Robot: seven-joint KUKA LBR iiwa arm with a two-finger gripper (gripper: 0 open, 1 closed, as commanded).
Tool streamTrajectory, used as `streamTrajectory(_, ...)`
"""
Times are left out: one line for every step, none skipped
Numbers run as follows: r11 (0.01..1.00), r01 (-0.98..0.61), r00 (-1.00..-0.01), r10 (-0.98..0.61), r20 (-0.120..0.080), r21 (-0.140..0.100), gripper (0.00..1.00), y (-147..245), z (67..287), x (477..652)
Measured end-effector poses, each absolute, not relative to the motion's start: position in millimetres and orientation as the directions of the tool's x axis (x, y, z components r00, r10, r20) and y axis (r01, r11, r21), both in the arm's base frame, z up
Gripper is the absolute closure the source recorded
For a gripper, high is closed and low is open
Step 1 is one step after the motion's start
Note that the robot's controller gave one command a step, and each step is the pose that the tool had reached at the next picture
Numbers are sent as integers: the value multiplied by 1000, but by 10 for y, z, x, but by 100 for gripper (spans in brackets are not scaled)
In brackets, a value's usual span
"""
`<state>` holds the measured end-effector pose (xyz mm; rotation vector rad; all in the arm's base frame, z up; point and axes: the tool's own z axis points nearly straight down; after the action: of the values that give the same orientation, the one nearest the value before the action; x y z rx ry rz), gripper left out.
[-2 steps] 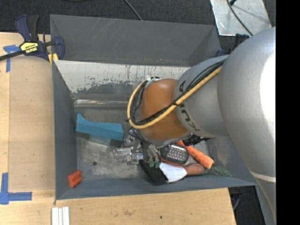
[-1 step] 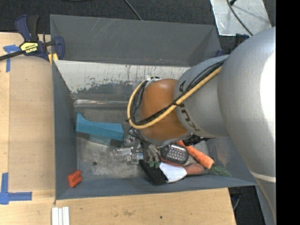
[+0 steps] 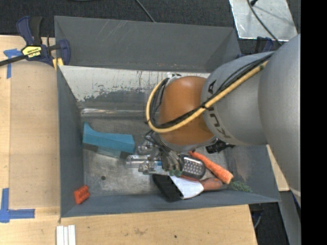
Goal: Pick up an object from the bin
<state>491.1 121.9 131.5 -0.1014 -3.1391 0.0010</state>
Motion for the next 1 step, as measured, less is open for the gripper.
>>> streamTrajectory(997, 77, -997, 77, -6, 1, 100, 1167, 1438, 5031)
